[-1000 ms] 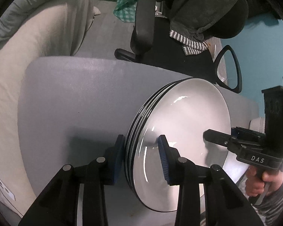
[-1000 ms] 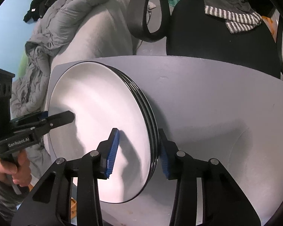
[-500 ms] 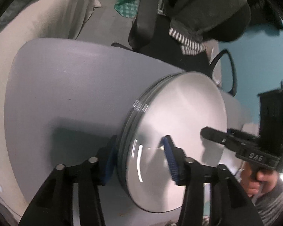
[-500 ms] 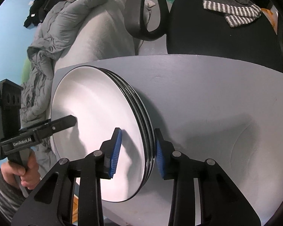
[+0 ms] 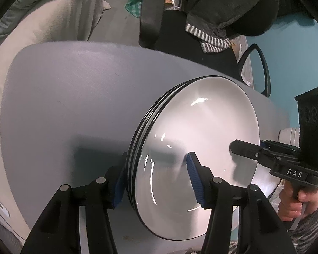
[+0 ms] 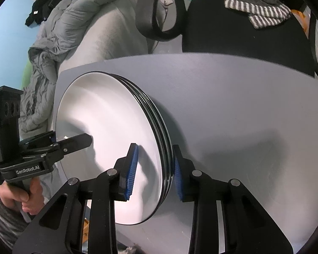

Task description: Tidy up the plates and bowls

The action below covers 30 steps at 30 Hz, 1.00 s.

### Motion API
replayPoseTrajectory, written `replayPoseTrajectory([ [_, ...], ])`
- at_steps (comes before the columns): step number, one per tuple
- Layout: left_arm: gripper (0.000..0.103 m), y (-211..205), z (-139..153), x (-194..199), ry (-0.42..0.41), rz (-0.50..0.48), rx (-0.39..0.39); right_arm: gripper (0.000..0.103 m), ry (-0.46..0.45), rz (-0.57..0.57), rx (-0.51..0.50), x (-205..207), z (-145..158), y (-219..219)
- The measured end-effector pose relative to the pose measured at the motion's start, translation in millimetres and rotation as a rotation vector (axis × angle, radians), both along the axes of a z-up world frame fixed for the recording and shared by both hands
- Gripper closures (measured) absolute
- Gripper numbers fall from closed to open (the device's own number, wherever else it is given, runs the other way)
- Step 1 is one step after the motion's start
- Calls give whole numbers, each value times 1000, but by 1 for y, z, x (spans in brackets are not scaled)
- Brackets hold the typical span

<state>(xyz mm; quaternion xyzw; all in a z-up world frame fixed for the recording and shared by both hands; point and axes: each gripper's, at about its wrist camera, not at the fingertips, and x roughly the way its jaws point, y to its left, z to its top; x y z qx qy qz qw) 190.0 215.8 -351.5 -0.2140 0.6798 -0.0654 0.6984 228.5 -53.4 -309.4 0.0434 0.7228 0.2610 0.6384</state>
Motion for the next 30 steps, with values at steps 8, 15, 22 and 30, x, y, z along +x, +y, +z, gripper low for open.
replayPoseTrajectory([
  [8,49,-56,2,-1,0,-71,10,72,8,-44,-14,-11,4,-48],
  [15,49,-121,6,-1,-8,-157,24,72,-15,-80,-37,-21,14,-101],
  [22,50,-170,12,-2,-16,-199,39,73,-30,-116,-39,-24,22,-153],
  [30,52,-208,12,-9,-14,-211,38,74,-27,-131,-37,-23,23,-189],
])
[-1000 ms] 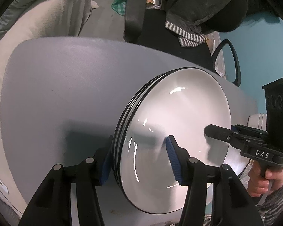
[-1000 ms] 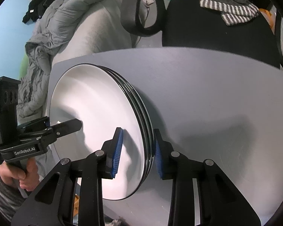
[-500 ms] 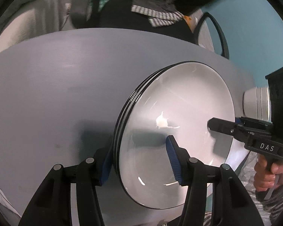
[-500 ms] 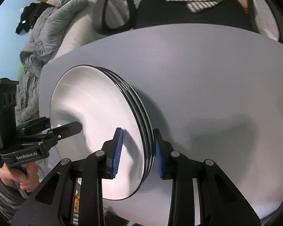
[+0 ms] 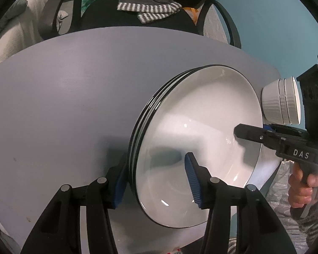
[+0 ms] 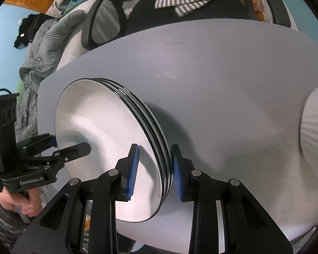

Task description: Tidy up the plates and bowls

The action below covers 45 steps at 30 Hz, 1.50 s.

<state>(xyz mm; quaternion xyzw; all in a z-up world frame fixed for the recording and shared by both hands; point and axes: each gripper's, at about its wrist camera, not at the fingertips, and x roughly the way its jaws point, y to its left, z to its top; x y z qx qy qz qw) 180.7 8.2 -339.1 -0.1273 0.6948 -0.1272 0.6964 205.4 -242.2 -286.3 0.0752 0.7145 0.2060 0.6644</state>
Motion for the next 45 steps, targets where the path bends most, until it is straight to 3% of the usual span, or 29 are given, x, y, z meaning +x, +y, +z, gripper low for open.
replayPoseTrajectory([
  [10,53,-22,-1,-2,-3,8,21,77,14,4,-8,-2,-9,-22],
  [20,54,-18,-2,-6,-17,23,31,77,4,15,8,-1,-9,-25],
  [22,41,-18,-1,-8,-24,19,68,73,3,31,1,-1,-10,-22],
  [27,27,-11,7,-10,-39,21,118,45,-54,57,-59,-2,-6,-28],
  [29,25,-6,10,-10,-37,36,124,39,-63,30,-52,-2,-3,-35],
  [38,25,-4,47,-20,-64,100,137,37,-137,-11,-54,-12,34,-60],
  [45,25,-40,82,-25,-118,104,96,37,-231,26,-99,-27,69,-75],
])
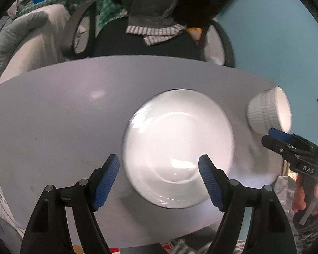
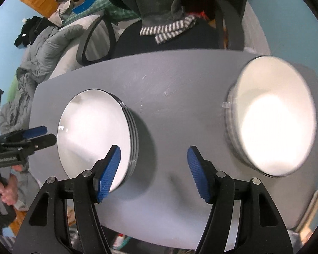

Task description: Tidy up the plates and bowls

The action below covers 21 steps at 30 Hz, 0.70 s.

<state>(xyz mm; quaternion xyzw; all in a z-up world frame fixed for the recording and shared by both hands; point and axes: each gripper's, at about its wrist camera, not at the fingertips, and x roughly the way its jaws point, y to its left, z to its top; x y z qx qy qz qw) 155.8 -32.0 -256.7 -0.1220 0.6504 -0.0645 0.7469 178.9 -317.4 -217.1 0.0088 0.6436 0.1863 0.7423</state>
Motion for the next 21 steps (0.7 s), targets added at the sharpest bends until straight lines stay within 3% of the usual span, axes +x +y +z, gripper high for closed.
replayPoseTrajectory([
  [6,25,-43,32,-1,-101,-71,63,37,-65,29,-43,-5,27,-13],
  [12,25,-81,55,5,-174,-112,42,37,-87,-7,-48,-4,48,-39],
  [21,25,-135,50,24,-150,-194,25,35,-88,-49,-89,-1,61,-90],
])
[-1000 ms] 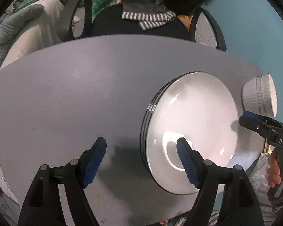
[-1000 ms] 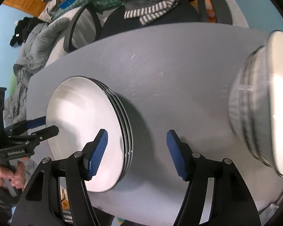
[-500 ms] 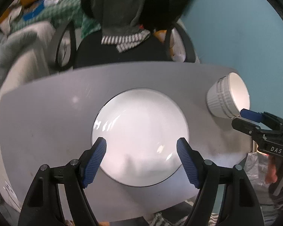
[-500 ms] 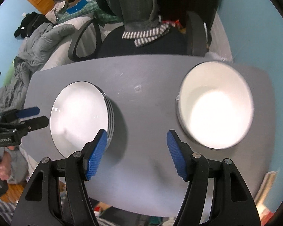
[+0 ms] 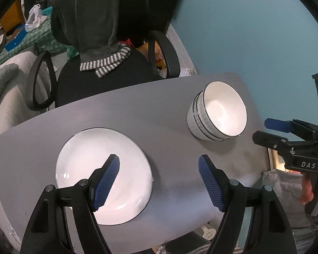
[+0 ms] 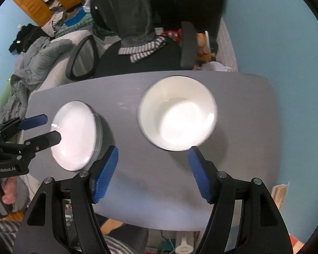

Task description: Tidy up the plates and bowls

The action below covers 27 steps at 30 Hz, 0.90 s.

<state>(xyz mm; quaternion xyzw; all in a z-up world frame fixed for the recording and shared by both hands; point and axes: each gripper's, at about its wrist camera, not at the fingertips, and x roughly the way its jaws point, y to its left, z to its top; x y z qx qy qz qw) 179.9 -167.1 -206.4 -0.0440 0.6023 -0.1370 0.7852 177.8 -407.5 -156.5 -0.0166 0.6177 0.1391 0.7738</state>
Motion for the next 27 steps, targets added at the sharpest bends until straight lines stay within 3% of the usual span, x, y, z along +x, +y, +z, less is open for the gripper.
replayPoseTrajectory([
  [9,25,-34,-12,40,68,-39,-62,35,71,-76,10,30,-18,-48],
  [27,25,-79,-62,101,202,-59,-55,35,205,-107,58,77,-71,-72],
])
